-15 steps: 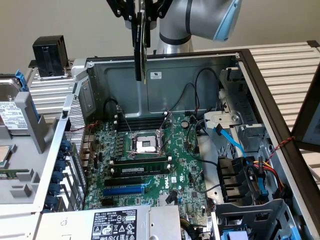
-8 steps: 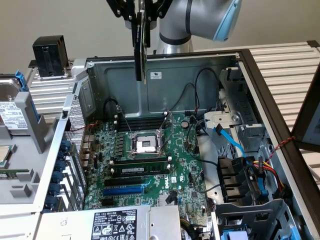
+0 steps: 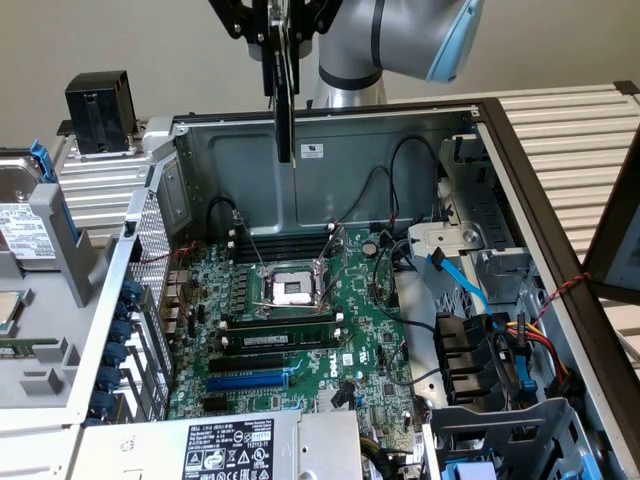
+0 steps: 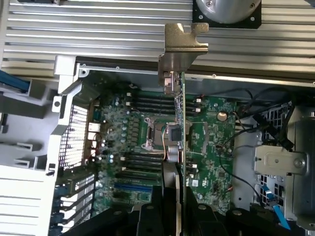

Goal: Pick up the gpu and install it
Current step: 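Insert the gpu into the slot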

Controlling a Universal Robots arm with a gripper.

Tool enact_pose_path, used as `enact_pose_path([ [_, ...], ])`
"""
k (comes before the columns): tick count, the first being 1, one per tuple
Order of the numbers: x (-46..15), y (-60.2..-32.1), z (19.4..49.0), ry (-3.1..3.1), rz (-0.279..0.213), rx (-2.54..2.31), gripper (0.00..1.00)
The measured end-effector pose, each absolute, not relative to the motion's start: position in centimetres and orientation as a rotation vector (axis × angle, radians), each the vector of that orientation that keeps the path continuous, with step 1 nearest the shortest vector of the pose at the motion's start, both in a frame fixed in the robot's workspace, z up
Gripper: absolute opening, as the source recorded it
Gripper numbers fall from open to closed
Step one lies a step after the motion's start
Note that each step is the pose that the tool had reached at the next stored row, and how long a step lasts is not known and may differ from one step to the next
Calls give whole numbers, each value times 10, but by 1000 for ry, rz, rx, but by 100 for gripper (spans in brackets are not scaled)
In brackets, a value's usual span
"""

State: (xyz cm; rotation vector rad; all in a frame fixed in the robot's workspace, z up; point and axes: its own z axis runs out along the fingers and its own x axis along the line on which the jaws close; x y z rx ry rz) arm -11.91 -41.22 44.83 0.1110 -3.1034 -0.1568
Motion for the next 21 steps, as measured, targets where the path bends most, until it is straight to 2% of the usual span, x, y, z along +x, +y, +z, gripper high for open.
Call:
enact_pose_path([
  [21,-119,-412,446,-3008,-144,694,28],
])
